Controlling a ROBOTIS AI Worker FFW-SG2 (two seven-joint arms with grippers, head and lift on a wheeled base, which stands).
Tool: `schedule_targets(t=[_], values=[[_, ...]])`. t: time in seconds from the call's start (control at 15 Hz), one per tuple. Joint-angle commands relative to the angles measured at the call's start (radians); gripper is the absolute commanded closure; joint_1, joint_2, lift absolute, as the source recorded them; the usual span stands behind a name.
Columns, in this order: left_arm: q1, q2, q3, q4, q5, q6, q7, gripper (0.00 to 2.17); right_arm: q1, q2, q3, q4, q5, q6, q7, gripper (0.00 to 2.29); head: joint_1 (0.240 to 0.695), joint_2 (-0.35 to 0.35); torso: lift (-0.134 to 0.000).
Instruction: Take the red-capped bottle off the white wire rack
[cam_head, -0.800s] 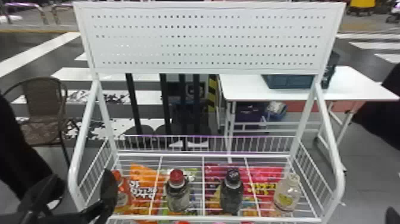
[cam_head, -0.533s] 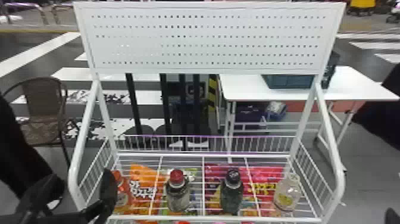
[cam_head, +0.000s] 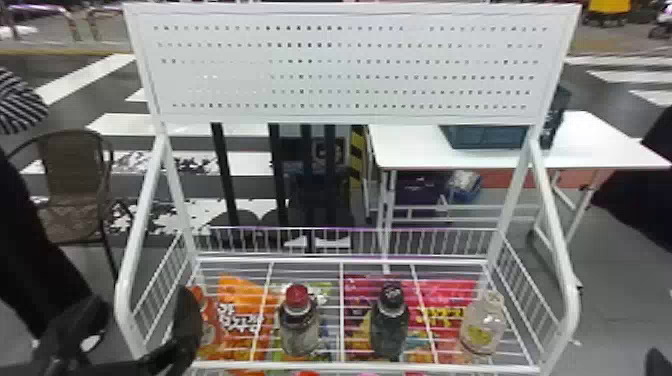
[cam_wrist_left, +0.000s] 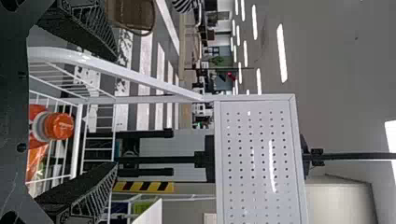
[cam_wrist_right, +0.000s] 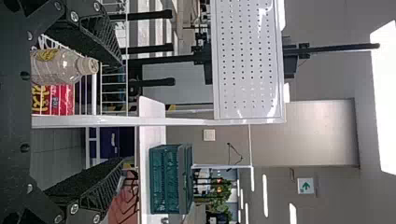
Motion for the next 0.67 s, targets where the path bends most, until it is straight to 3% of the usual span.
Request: schedule_targets(t=[0.0,0.27,0.47,0.6], values=[[0.006,0.002,-0.06,0.045,-0.004,-0.021,0.023,0.09,-0.007,-0.001,0.003,0.002,0.001,0.0,0.0,0.17,0.499,0.0,0.0],[-0.029,0.006,-0.242,0.285,-0.047,-0.38,0.116,0.08,-0.012,-0.001,0.004,-0.001,0.003,0.0,0.0,0.17,0.499,0.0,0.0],[-0.112,0.006,-0.363,0.432,-0.103,-0.408,0.179,0.08,-0.015,-0.001,0.013,-0.001,0.009,0.0,0.0,0.17,0.499,0.0,0.0],[-0.175,0.003,-0.422,0.532,-0.098,-0.408,0.19,0.08,-0.015,-0.001,0.013,0.003,0.009,0.0,0.0,0.17,0.499,0.0,0.0]])
